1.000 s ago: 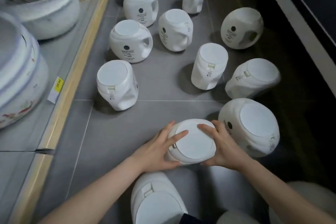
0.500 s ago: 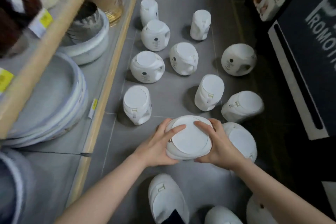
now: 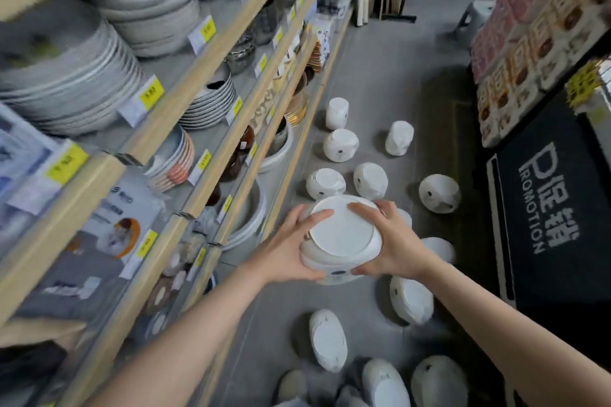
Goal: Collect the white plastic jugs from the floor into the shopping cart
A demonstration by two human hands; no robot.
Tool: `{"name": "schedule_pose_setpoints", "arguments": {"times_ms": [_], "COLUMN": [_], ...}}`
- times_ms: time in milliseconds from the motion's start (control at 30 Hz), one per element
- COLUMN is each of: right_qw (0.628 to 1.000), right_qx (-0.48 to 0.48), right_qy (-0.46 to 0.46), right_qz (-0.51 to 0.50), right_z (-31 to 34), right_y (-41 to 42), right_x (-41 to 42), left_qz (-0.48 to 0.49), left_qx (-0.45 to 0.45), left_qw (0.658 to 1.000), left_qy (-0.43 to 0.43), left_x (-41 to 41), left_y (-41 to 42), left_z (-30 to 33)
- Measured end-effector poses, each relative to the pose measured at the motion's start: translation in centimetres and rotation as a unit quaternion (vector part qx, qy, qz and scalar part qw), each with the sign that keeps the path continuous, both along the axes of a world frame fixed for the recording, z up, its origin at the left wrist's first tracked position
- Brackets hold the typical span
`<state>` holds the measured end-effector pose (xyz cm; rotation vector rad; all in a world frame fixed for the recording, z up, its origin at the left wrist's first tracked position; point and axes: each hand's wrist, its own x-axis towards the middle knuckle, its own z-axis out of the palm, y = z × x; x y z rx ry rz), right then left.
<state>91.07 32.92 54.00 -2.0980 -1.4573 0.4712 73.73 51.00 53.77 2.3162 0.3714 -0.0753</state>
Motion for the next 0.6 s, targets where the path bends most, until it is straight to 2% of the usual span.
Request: {"name": "schedule_pose_setpoints", "arguments": {"times_ms": [167, 400, 600], "right_qw": [0.996, 0.971, 0.931], "right_qx": [-0.004, -0.004, -0.037], "right_qy": [0.002, -0.02, 0.007], "right_qz": [0.085, 0.24, 0.363], "right_z": [7.0, 10.0, 11.3], "right_y": [0.5, 1.0, 0.9], "right_x": [-2.9, -9.3, -18.1], "left_qz": [0.068, 0.225, 0.363], "left_qx": [0.024, 0.058, 0.072], "left_qw": [0.997, 0.972, 0.929], "left_qy": [-0.032, -0.022, -0.034], "left_x": [-5.7, -15.3, -25.8], "left_y": [-2.6, -9.2, -16.0], "left_z": [7.1, 9.5, 10.0]}}
